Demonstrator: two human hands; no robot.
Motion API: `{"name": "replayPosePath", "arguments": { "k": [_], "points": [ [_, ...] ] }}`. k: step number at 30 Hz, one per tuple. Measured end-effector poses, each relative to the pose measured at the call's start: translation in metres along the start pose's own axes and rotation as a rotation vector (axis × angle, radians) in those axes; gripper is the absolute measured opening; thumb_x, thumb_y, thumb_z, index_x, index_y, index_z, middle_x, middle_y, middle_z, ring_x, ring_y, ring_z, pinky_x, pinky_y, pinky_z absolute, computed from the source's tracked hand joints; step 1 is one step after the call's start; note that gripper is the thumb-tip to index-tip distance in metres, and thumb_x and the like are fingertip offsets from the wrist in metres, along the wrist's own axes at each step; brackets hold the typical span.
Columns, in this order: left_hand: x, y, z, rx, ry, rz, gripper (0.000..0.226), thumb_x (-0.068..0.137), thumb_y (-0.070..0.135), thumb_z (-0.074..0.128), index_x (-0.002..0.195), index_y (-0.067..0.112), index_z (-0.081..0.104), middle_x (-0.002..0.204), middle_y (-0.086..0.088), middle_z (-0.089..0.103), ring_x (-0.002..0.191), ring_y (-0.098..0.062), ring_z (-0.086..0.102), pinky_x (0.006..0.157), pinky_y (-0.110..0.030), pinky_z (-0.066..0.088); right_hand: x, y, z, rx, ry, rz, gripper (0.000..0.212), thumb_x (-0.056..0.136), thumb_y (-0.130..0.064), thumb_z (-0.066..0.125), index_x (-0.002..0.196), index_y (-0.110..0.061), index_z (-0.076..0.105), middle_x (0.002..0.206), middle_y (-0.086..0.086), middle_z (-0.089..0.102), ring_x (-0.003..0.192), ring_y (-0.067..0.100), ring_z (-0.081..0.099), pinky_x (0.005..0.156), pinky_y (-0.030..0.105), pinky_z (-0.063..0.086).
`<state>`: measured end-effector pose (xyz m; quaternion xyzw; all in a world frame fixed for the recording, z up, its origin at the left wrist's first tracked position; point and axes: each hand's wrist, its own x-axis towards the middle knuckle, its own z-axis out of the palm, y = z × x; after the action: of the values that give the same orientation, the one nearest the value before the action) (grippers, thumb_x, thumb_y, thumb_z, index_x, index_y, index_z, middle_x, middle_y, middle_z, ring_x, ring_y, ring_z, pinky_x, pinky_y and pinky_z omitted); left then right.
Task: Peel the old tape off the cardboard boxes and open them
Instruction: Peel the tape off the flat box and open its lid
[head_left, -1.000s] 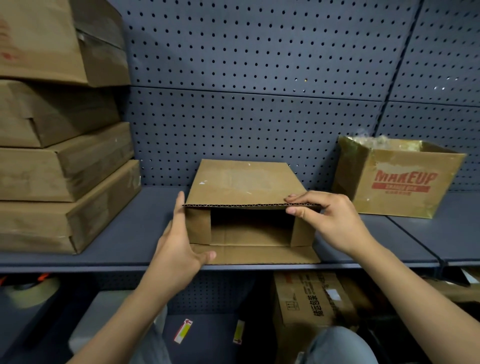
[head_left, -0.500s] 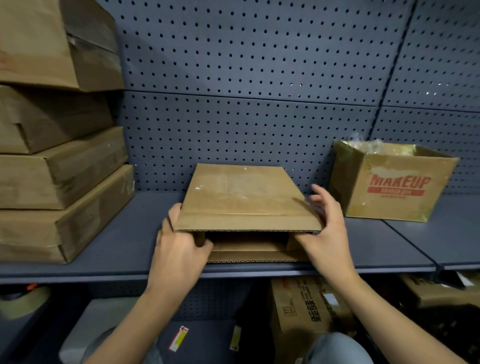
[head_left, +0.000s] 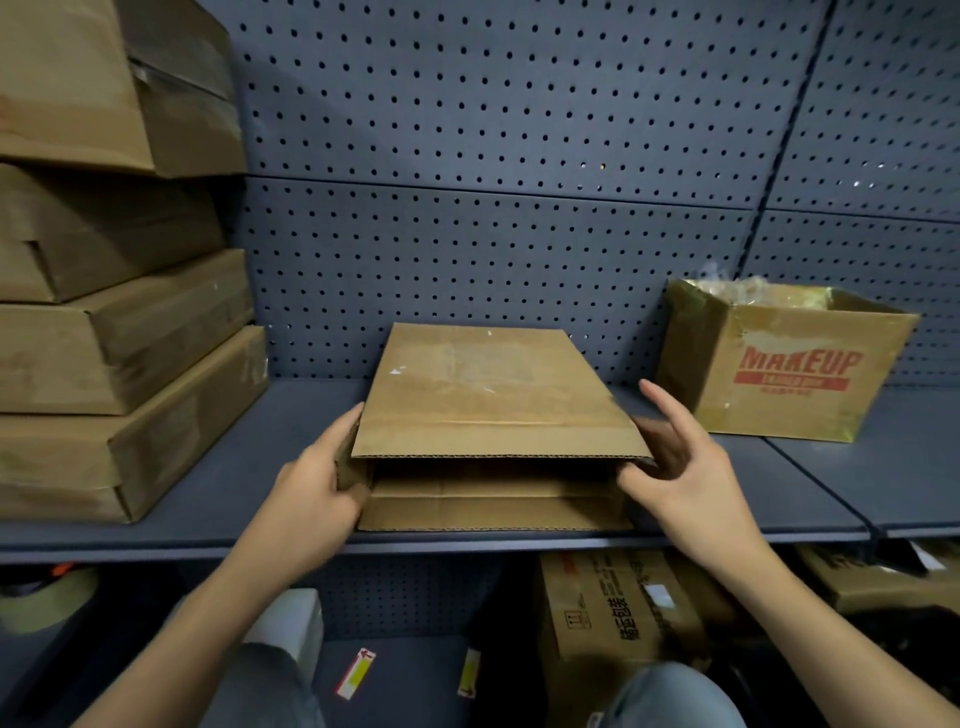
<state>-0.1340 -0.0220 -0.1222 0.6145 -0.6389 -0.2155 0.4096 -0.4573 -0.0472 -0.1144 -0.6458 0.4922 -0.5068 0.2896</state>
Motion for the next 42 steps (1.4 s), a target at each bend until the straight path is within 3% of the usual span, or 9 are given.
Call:
{"name": "replayPosePath", "arguments": {
  "k": [4,9,13,19,24,27,34,39,42],
  "points": [
    [0.001,-0.001,-0.011,-0.107,-0.045,0.016,0.079,0.088,-0.007,0.062,0.135,0.055,0.045,0.100,0.024,0.070,0.108,-0.006,0.060,0.098,-0.038,0.047,0.002,0.001,-0.011,0.021,-0.050,-0.017,0.065,0.090,0.011,0.057,0.134,-0.036,0.053,0.121,-0.019,0.067,0.116,-0.006,0.059,0.093,0.012,0.049],
    [0.004,-0.004,-0.022,-0.158,-0.097,-0.005,0.081,0.087,-0.012,0.062,0.134,0.053,0.048,0.106,-0.002,0.074,0.089,-0.011,0.056,0.077,-0.026,0.040,0.004,0.008,-0.026,-0.032,-0.151,-0.043,0.060,0.095,0.012,0.046,0.128,-0.035,0.064,0.121,-0.014,0.070,0.118,0.030,0.062,0.104,0.053,0.046],
    [0.006,-0.001,-0.024,-0.185,-0.138,-0.025,0.078,0.087,-0.009,0.063,0.135,0.049,0.042,0.100,0.024,0.070,0.084,0.011,0.062,0.072,-0.004,0.042,0.005,0.003,-0.025,0.046,-0.183,-0.035,0.056,0.092,0.016,0.048,0.124,-0.027,0.064,0.122,-0.016,0.069,0.123,0.010,0.060,0.102,0.023,0.048],
    [0.018,-0.005,-0.034,-0.555,-0.174,-0.256,0.062,0.062,0.006,0.053,0.112,0.039,0.068,0.112,0.014,0.073,0.113,-0.016,0.062,0.092,-0.040,0.048,0.019,0.006,-0.027,0.340,-0.316,0.074,0.049,0.083,-0.015,0.046,0.130,-0.015,0.062,0.130,0.002,0.066,0.122,0.016,0.060,0.098,0.038,0.051],
    [0.039,-0.007,-0.034,-0.499,-0.105,-0.327,0.037,0.092,0.019,0.054,0.089,0.050,0.074,0.114,0.010,0.070,0.111,-0.018,0.062,0.089,-0.037,0.049,0.038,0.004,-0.012,0.237,-0.040,0.186,0.032,0.105,-0.015,0.042,0.107,-0.017,0.073,0.105,0.002,0.075,0.106,0.021,0.068,0.076,0.025,0.052],
    [0.042,0.010,-0.027,-0.383,-0.061,-0.285,0.020,0.099,0.042,0.052,0.113,0.037,0.065,0.116,0.008,0.065,0.104,-0.010,0.061,0.086,-0.029,0.050,0.048,0.002,-0.003,0.178,-0.023,0.291,0.021,0.102,-0.023,0.052,0.115,-0.018,0.068,0.108,0.005,0.071,0.101,0.018,0.066,0.073,0.025,0.048],
    [0.052,0.034,-0.020,-0.317,-0.126,-0.280,0.018,0.095,0.043,0.059,0.090,0.028,0.068,0.088,0.011,0.071,0.080,-0.005,0.068,0.068,-0.018,0.043,0.070,0.004,-0.002,0.145,-0.182,0.559,0.119,0.042,-0.082,0.078,0.136,-0.013,0.053,0.116,0.011,0.071,0.108,0.027,0.067,0.102,0.043,0.048],
    [0.047,0.033,-0.015,-0.344,-0.134,-0.220,0.008,0.096,0.035,0.061,0.088,0.033,0.063,0.071,0.022,0.069,0.059,0.012,0.064,0.047,-0.002,0.039,0.064,-0.012,0.002,0.084,-0.243,0.443,0.045,0.090,-0.048,0.063,0.111,-0.009,0.069,0.091,0.004,0.076,0.087,0.018,0.070,0.073,0.027,0.048],
    [0.040,0.030,-0.017,-0.357,-0.113,-0.179,0.004,0.095,0.033,0.061,0.093,0.034,0.065,0.080,0.018,0.072,0.067,0.010,0.066,0.052,-0.003,0.042,0.058,-0.019,0.001,0.064,-0.255,0.371,0.033,0.096,-0.041,0.058,0.104,-0.013,0.072,0.091,0.003,0.076,0.084,0.015,0.070,0.074,0.025,0.049]
  ]
}}
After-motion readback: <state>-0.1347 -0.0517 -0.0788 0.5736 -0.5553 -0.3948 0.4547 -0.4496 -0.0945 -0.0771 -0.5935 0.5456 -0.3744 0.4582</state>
